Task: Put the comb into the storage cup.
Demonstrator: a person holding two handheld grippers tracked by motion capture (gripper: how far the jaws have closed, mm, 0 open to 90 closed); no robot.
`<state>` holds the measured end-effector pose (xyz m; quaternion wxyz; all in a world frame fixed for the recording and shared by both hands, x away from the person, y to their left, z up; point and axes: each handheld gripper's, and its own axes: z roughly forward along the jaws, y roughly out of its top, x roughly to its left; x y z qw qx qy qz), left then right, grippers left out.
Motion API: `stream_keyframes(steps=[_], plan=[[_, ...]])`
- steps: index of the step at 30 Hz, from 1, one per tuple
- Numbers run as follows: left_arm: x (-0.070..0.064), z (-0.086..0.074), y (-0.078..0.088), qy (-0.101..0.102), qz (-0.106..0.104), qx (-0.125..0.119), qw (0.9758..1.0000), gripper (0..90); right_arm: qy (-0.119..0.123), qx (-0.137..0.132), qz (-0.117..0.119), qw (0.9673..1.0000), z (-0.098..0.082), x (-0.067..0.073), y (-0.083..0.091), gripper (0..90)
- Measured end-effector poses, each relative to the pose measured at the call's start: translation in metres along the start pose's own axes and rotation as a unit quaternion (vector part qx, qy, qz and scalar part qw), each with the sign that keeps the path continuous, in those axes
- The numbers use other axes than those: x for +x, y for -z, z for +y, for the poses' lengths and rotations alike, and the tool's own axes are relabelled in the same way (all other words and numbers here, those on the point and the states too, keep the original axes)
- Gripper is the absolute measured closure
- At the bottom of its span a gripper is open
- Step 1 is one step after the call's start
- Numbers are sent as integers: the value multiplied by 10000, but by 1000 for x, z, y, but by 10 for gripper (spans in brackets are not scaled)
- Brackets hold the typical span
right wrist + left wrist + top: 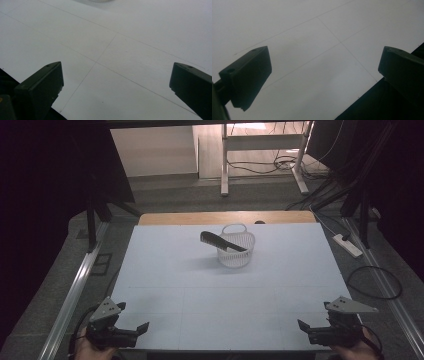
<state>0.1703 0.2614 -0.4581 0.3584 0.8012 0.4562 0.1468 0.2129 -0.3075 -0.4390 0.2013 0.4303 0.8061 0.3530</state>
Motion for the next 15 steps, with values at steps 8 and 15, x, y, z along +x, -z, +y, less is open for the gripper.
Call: stream_keyframes(steps=[8, 15], plan=[[-3, -1, -2, -25, 127, 142, 9998, 0, -33, 43, -23, 10000, 0, 0, -1, 0], [-2, -1, -2, 50, 137, 181, 9997, 0, -52, 82, -57, 9999, 1, 0, -1, 0]])
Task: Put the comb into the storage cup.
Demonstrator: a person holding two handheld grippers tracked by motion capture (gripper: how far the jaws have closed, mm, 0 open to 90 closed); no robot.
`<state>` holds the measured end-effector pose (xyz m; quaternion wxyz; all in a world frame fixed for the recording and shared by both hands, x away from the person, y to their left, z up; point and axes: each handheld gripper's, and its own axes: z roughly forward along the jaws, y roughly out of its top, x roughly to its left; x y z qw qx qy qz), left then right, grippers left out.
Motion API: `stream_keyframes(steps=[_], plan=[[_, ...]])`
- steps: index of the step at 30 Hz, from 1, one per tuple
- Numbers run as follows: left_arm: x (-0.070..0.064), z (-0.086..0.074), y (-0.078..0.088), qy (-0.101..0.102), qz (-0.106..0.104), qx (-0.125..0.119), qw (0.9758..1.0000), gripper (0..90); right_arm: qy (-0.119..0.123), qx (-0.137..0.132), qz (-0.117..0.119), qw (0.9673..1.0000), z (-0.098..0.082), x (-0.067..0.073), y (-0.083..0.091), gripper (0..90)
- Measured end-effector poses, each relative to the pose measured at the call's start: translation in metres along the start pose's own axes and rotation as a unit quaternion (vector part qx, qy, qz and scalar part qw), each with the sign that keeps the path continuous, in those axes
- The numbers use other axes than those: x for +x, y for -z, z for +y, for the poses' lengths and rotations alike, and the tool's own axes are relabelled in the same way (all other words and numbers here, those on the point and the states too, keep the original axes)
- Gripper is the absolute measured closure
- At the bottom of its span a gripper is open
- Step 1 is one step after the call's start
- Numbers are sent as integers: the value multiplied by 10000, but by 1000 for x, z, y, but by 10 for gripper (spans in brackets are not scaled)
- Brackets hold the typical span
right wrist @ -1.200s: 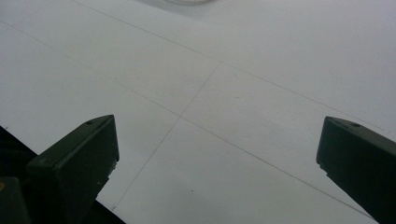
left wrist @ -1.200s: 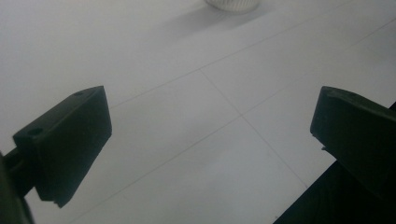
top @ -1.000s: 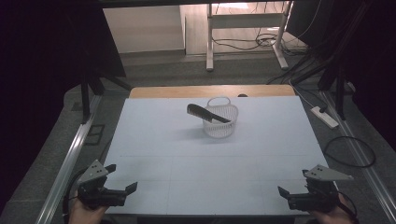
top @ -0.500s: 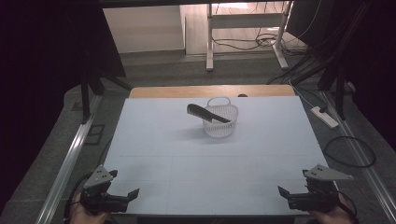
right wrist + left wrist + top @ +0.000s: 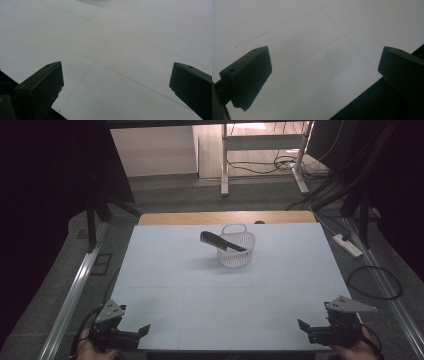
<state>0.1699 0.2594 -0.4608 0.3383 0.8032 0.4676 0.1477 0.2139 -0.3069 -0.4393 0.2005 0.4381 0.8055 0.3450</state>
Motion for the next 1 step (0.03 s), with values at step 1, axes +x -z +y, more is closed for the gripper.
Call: stream_keyframes(steps=[1], plan=[[1, 0, 0, 37, -16, -27, 10000, 0, 18, 6, -6, 10000, 0, 0, 0, 0]])
